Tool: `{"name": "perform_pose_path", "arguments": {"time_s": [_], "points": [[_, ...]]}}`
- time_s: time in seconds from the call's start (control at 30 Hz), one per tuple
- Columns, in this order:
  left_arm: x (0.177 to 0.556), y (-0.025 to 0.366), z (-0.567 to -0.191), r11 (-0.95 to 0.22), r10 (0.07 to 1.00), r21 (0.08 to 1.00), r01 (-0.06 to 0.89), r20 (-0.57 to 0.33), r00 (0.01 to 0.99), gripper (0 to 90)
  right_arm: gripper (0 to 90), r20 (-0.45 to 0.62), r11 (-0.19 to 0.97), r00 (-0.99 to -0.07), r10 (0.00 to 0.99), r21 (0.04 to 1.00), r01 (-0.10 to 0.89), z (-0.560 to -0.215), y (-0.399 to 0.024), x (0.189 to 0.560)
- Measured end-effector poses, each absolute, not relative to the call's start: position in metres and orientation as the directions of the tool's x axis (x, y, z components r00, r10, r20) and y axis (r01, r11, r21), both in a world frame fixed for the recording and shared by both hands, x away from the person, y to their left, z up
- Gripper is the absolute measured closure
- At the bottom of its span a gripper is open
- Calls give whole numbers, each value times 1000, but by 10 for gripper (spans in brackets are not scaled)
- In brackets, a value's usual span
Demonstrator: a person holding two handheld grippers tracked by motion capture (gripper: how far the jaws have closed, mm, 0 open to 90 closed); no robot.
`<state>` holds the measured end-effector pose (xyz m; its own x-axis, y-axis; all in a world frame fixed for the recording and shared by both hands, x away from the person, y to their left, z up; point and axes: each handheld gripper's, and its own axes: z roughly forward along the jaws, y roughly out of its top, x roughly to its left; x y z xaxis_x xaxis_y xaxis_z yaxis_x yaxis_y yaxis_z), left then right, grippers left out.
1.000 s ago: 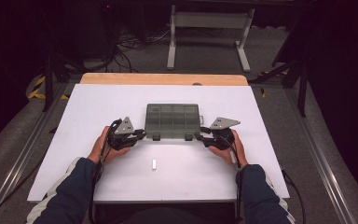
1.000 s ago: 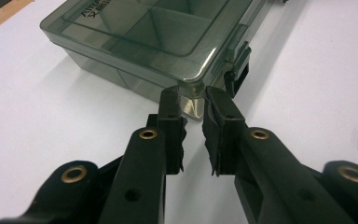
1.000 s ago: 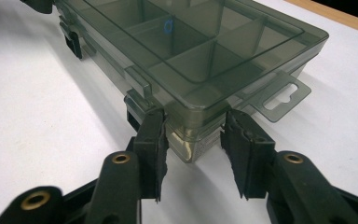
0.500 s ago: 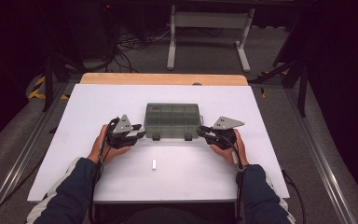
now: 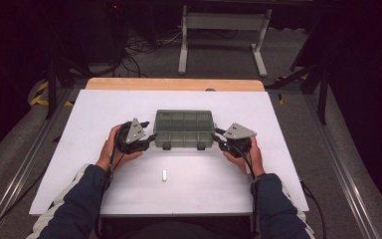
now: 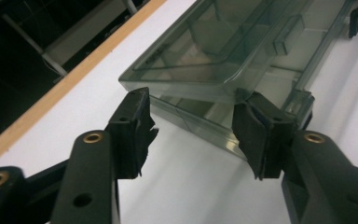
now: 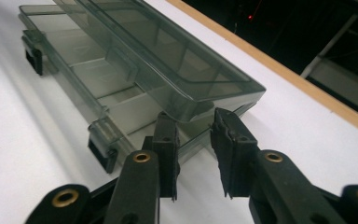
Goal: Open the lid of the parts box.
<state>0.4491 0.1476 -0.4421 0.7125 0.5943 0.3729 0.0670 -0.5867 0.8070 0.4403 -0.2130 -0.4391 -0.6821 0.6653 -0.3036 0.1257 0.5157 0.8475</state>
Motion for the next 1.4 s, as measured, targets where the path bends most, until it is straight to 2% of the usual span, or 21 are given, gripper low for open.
{"name": "perform_pose_path", "arguments": {"time_s": [0.03, 0.2, 0.5, 0.83, 1.03, 1.4], "points": [[450, 147, -440, -585, 597, 809, 57, 382, 706, 475, 657, -328, 518, -662, 674, 848, 108, -437, -212, 442], [456, 147, -434, -591, 593, 806, 40, 401, 698, 465, 591, -345, 508, -636, 690, 857, 86, -430, -213, 445], [468, 149, -420, -591, 593, 806, 33, 406, 695, 471, 579, -372, 497, -606, 703, 867, 44, -414, -213, 454], [484, 150, -410, -587, 599, 808, 51, 391, 699, 516, 645, -371, 490, -611, 699, 871, 32, -395, -211, 471], [498, 148, -401, -602, 587, 796, 59, 391, 709, 548, 679, -328, 464, -635, 699, 884, 54, -382, -213, 486], [522, 147, -397, -518, 611, 846, 125, 264, 746, 619, 711, -216, 382, -657, 723, 916, 119, -376, -216, 513]]}}
